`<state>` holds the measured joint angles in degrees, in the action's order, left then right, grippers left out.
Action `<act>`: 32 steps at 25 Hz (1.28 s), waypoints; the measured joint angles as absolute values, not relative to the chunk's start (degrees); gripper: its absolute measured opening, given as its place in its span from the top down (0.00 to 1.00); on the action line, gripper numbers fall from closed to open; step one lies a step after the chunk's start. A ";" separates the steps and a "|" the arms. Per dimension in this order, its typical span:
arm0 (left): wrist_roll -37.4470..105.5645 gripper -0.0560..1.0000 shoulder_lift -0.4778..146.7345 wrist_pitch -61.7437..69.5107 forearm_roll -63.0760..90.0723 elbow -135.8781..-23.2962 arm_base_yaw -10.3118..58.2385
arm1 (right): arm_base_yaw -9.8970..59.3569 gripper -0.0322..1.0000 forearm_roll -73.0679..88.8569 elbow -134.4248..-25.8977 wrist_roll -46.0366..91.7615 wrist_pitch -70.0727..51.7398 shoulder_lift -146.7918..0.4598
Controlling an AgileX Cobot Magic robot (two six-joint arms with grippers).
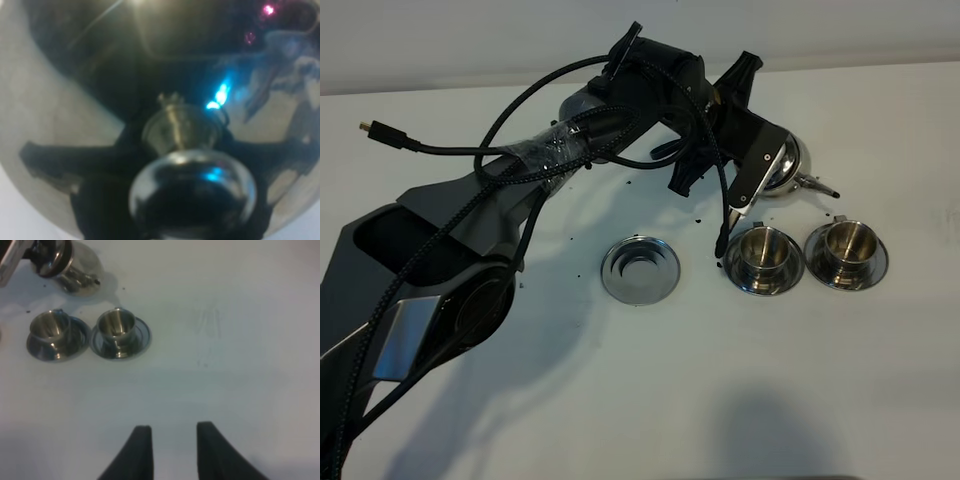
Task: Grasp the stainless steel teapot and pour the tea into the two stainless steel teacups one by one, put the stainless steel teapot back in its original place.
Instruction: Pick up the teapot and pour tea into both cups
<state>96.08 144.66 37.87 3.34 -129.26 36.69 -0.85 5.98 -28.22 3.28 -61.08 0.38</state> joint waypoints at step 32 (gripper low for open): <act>112.56 0.74 144.66 28.05 -0.77 -129.26 39.48 | -0.85 0.76 5.98 -28.22 3.25 -61.08 0.38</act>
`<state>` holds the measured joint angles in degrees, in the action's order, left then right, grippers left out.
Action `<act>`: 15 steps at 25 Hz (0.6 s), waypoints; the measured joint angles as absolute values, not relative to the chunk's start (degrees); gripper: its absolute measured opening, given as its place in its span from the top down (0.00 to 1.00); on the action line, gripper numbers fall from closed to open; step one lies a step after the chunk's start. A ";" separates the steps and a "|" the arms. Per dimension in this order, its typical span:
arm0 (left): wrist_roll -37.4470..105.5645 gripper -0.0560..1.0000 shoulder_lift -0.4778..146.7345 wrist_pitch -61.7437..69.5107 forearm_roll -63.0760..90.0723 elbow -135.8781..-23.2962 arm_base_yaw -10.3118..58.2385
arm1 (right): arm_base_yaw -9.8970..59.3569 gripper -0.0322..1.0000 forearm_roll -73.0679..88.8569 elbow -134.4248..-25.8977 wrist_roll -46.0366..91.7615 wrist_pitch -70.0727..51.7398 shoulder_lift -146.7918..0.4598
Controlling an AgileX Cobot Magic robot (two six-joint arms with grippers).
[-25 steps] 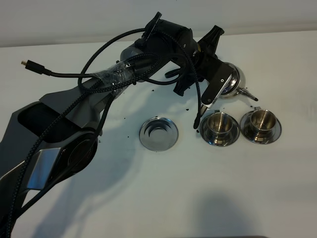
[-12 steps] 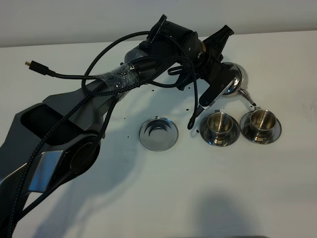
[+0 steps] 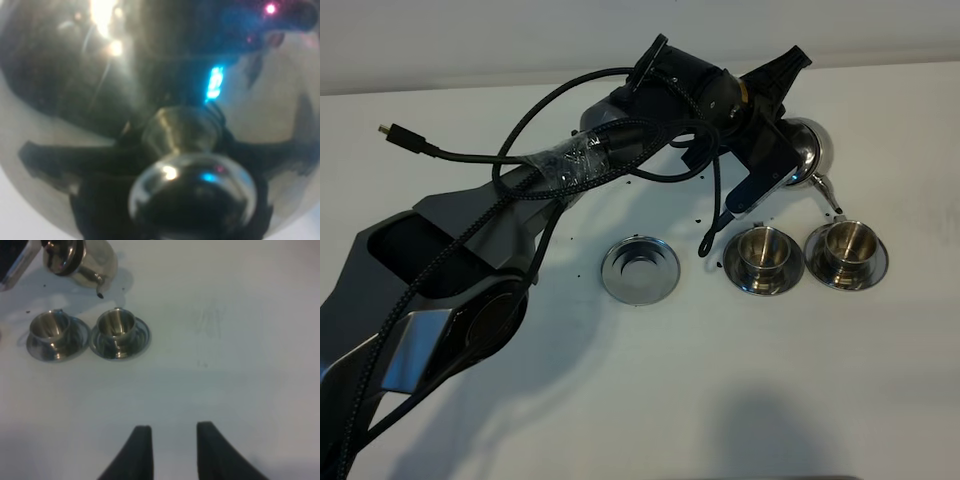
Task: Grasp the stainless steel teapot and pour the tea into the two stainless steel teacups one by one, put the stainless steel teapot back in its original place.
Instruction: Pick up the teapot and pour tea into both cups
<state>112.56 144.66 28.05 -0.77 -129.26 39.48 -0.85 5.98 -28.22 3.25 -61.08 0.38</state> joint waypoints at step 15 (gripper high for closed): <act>119.98 0.74 144.66 24.49 -0.71 -129.26 40.94 | -0.85 0.76 5.98 -28.22 3.25 -61.08 0.38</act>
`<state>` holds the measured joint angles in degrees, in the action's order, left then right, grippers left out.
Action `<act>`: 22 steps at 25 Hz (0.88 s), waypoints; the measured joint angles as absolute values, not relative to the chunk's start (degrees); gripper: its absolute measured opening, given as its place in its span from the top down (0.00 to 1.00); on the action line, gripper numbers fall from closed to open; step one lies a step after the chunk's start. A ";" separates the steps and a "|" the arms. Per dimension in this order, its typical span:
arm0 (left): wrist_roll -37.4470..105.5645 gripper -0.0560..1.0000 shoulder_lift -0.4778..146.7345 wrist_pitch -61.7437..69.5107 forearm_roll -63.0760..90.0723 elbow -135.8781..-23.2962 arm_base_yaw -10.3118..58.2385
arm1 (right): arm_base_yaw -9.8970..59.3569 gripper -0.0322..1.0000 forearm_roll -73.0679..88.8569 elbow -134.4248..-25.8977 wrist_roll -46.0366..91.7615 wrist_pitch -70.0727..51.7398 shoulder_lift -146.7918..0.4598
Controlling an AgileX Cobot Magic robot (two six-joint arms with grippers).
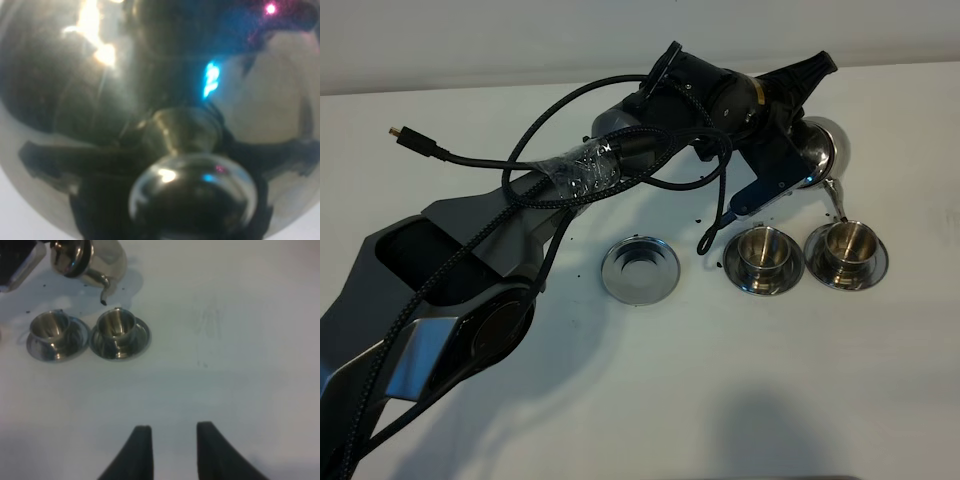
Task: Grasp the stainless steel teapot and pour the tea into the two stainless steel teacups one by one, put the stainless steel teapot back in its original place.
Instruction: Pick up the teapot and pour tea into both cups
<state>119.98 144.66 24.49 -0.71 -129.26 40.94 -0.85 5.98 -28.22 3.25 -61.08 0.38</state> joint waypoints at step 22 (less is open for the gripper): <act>120.22 0.74 144.66 20.38 -7.99 -129.26 42.70 | -0.85 0.76 5.98 -28.22 3.25 -61.08 0.38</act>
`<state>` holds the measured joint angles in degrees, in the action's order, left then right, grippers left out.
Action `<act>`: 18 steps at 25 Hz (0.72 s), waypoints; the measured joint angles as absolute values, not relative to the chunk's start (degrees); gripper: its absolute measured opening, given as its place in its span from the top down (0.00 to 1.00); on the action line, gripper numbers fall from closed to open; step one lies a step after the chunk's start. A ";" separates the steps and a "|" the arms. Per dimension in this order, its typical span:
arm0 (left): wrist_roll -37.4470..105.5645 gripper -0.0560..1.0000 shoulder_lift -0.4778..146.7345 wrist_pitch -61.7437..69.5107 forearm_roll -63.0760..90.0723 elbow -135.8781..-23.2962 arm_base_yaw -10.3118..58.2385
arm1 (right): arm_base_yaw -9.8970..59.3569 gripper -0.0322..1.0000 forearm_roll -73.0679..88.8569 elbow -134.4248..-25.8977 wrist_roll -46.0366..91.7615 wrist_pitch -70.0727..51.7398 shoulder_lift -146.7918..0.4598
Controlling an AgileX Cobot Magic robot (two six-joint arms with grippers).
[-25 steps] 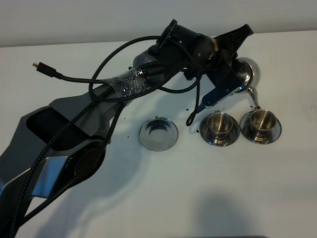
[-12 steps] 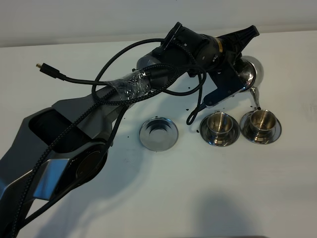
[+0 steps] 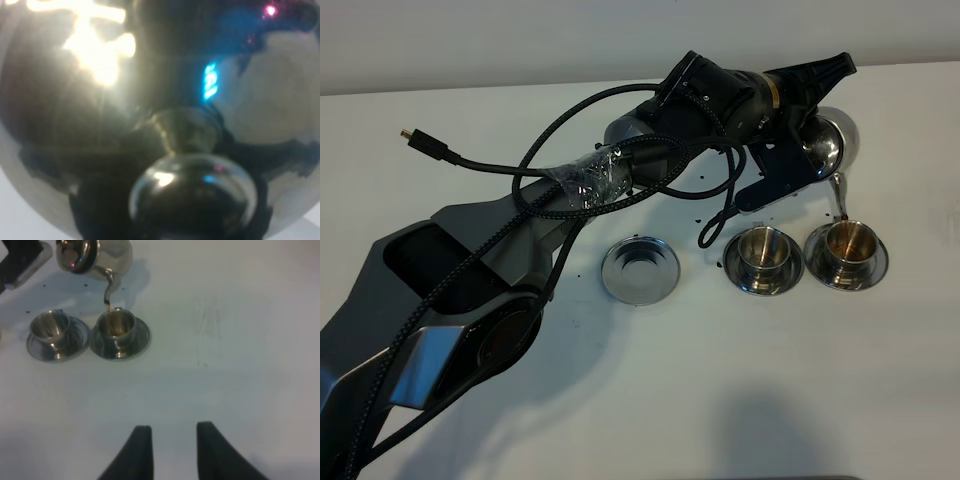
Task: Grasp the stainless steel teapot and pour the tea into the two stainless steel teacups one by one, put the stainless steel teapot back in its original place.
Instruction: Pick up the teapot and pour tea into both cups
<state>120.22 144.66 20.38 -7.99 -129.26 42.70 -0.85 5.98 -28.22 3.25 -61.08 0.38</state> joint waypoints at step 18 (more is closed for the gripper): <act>120.22 0.74 144.66 18.42 -11.00 -129.26 43.74 | -0.85 0.76 5.98 -28.22 3.25 -61.08 0.38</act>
